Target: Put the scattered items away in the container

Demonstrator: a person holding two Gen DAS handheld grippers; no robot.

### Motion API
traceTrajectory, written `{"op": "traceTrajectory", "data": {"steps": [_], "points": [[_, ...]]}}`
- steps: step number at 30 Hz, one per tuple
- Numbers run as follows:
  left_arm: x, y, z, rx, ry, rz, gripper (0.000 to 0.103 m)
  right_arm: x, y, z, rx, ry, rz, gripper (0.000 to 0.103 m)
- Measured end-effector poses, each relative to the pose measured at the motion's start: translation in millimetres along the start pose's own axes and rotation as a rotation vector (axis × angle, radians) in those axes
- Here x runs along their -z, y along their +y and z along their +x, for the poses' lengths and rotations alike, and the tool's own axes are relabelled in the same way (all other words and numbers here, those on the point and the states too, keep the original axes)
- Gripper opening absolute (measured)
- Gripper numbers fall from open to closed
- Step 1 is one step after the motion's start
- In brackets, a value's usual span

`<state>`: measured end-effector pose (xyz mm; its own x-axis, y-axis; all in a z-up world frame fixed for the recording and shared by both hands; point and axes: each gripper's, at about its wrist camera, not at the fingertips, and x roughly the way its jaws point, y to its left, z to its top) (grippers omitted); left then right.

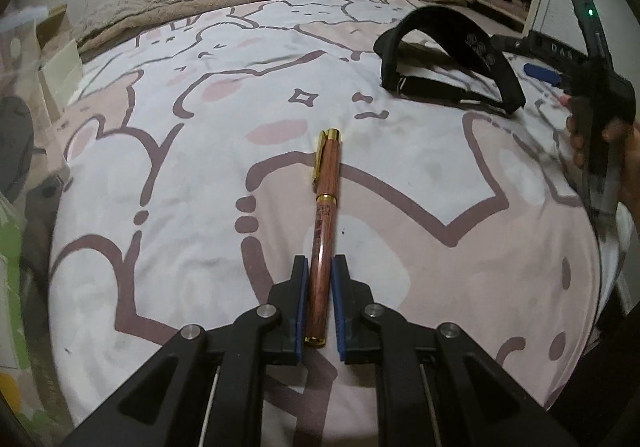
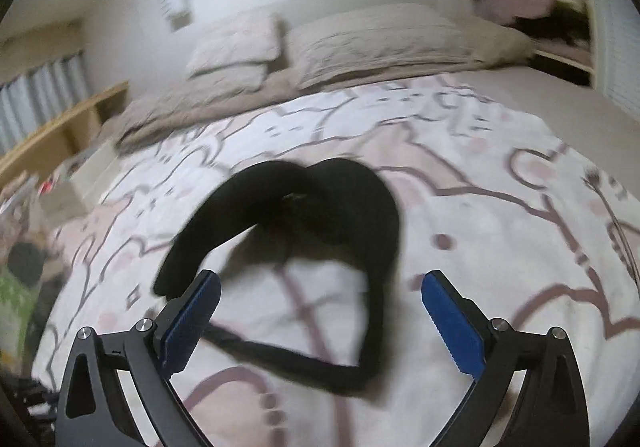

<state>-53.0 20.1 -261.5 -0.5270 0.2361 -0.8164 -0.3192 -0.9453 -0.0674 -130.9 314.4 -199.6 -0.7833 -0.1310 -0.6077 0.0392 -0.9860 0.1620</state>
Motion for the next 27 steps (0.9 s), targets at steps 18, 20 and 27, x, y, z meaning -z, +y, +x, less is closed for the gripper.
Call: {"op": "traceTrajectory", "data": {"steps": [18, 20, 27], "points": [[-6.8, -32.7, 10.8, 0.126, 0.059, 0.046, 0.101, 22.6, 35.8, 68.8, -0.092, 0.231, -0.015, 0.054], [-6.4, -31.8, 10.8, 0.137, 0.054, 0.046, 0.103, 24.1, 32.9, 67.1, -0.105, 0.227, -0.002, 0.054], [-10.3, -25.9, 9.4, 0.111, 0.090, 0.066, 0.103, 27.8, 37.8, 63.2, -0.087, 0.257, -0.065, 0.056]]}}
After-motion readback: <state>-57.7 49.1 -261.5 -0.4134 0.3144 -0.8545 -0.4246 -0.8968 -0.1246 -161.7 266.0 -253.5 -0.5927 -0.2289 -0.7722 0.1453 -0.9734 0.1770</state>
